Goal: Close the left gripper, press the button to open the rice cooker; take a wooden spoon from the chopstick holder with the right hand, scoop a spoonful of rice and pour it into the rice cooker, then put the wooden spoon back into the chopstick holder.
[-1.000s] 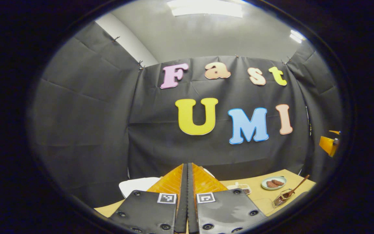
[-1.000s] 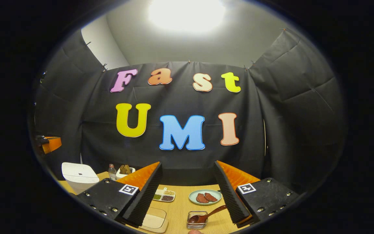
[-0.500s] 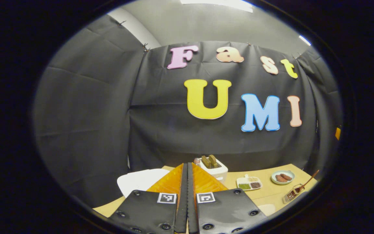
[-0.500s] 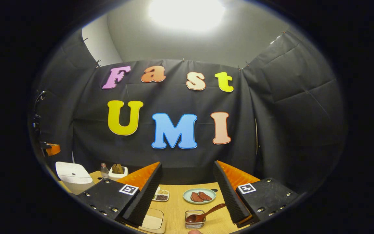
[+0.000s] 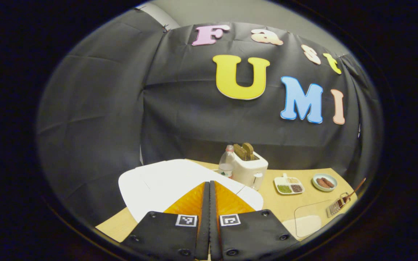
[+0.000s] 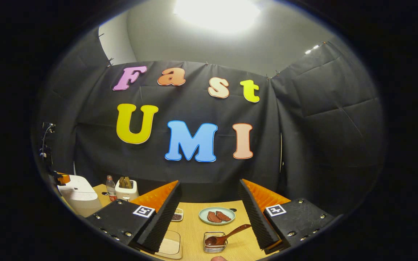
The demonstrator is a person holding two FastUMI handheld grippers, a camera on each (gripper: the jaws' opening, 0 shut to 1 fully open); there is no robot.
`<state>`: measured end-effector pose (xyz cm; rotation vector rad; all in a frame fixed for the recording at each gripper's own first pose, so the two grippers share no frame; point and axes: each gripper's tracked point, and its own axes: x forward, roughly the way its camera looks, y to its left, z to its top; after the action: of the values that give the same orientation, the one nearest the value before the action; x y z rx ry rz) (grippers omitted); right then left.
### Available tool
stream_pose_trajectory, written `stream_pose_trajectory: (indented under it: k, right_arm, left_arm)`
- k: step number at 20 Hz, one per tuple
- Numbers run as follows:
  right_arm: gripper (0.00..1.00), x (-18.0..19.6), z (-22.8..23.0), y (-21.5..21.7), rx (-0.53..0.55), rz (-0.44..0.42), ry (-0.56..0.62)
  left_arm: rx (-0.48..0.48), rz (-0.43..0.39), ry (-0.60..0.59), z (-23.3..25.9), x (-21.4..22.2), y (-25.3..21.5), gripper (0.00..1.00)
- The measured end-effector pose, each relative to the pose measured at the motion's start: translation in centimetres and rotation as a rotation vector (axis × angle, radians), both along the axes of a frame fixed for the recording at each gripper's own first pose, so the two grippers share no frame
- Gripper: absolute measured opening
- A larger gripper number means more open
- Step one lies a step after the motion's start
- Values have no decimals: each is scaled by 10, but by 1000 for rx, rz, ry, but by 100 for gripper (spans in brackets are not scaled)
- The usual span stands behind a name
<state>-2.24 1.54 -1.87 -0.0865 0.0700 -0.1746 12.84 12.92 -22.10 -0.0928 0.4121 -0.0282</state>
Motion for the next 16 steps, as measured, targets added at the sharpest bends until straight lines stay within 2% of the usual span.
stream_pose_trajectory:
  k: [5, 10, 14, 16]
  right_arm:
    - [95, -2, 4, -1, 5, -14, 1]
    - [95, -3, 1, -2, -6, -13, 9]
    - [95, -3, 1, -5, -17, -2, 9]
    - [95, -4, 0, -10, -16, 2, 11]
  left_arm:
    - [-12, 8, 72, -38, 2, 5, 9]
    - [43, 0, 33, -35, 1, 4, 9]
    - [127, 16, -76, 9, 13, 9, 9]
    - [126, 40, -137, 41, 18, 13, 9]
